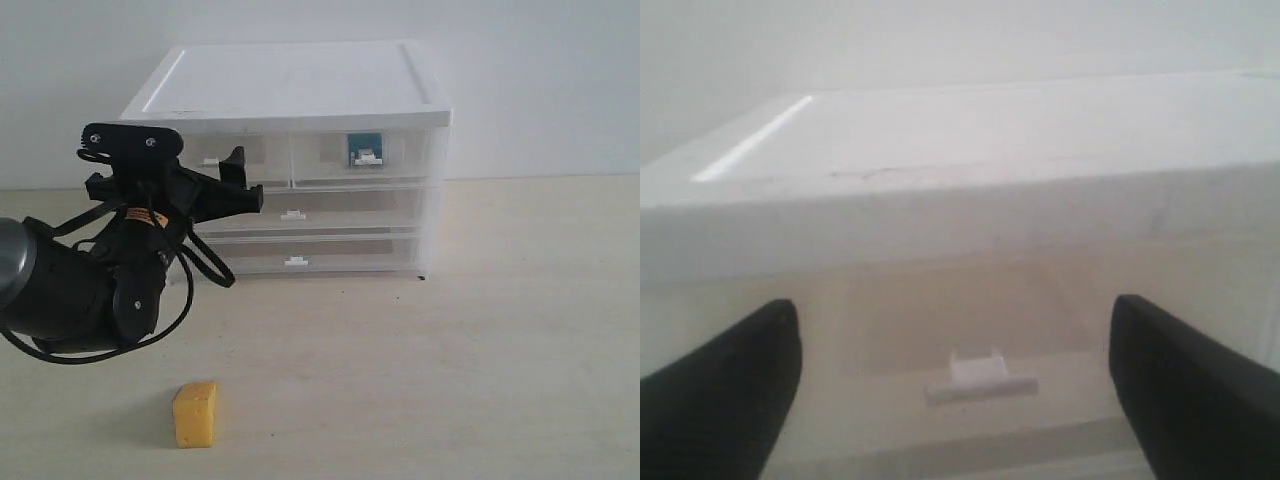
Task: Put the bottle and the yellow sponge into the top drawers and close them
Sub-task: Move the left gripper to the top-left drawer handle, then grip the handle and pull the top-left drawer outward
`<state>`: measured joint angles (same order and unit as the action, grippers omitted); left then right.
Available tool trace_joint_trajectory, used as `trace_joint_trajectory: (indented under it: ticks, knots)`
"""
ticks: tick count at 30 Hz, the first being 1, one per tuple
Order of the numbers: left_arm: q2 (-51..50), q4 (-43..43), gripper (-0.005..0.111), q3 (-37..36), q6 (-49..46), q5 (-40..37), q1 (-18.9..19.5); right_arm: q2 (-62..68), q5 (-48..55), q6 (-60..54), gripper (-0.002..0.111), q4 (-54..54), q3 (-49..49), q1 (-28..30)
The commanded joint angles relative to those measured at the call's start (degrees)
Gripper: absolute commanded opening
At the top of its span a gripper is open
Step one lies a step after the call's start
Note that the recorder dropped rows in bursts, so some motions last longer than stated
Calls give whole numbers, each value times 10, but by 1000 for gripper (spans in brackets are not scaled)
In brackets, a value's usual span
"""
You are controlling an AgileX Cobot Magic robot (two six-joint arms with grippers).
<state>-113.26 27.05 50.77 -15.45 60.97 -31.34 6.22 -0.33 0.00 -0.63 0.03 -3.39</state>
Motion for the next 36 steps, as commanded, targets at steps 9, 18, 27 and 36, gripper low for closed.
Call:
trace_joint_trajectory:
  ticks: [9, 18, 27, 36]
  knots:
    - [-33, 9, 59, 15, -4, 13, 1, -3, -1, -4, 0, -1, 0, 5]
    - [-34, 16, 6, 15, -4, 40, 1, -3, -1, -4, 0, -1, 0, 5]
    - [-17, 17, 4, -18, -9, 68, -11, -3, -1, -4, 0, -1, 0, 5]
    - [48, 45, 4, -121, -11, 85, -46, -3, -1, -4, 0, -1, 0, 5]
